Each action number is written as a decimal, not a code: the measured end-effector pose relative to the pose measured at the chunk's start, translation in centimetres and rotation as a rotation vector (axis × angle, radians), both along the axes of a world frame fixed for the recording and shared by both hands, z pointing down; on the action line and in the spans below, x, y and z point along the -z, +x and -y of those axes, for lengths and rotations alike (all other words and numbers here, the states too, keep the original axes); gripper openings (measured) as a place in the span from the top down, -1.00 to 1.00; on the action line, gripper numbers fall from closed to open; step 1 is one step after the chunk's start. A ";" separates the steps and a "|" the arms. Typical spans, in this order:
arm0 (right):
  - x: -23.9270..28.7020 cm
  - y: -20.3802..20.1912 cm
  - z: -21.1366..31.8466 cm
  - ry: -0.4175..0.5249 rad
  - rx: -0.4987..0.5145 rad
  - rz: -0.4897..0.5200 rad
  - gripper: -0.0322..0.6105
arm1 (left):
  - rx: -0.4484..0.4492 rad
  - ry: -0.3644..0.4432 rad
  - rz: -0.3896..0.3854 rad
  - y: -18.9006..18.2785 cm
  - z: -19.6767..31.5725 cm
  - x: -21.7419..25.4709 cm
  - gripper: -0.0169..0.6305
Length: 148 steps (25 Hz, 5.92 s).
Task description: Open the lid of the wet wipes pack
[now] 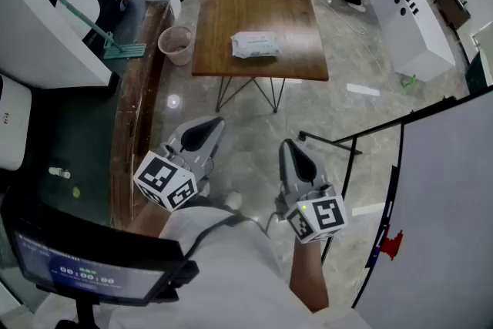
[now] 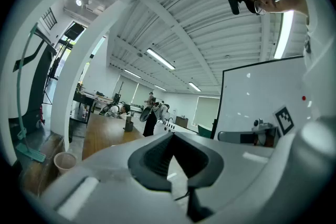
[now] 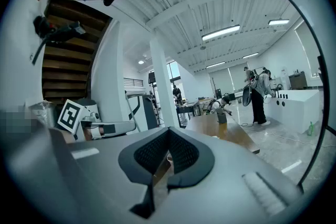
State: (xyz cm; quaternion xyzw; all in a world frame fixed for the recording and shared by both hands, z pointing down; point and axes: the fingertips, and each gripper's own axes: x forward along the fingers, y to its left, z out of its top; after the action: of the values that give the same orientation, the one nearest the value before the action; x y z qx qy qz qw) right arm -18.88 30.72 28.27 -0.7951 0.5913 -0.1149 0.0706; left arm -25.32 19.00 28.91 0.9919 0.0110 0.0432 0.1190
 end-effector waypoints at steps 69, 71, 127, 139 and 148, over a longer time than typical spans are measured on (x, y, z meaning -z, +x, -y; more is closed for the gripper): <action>-1.9 21.1 16.3 -0.055 -0.113 0.046 0.89 | -0.180 -0.060 0.000 21.1 19.2 -3.0 0.93; -2.0 21.8 17.7 -0.059 -0.118 0.042 0.89 | -0.183 -0.063 0.006 21.7 20.7 -3.4 0.93; -20.8 33.2 35.6 -0.450 0.851 -0.245 0.89 | 0.403 -0.111 0.320 31.3 27.0 -20.3 0.93; -27.0 31.1 35.4 -0.634 1.078 -0.457 0.36 | 0.401 -0.131 0.424 31.9 25.3 -25.9 0.81; -28.4 30.0 36.0 -0.663 1.173 -0.488 -0.01 | 0.451 -0.144 0.458 32.3 24.8 -28.1 0.79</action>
State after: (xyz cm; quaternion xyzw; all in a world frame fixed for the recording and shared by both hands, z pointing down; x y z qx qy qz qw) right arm 11.12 -5.28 56.69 -0.3290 0.8541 -0.1266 -0.3824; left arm 7.02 -5.85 57.05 0.9228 -0.2332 0.2369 0.1948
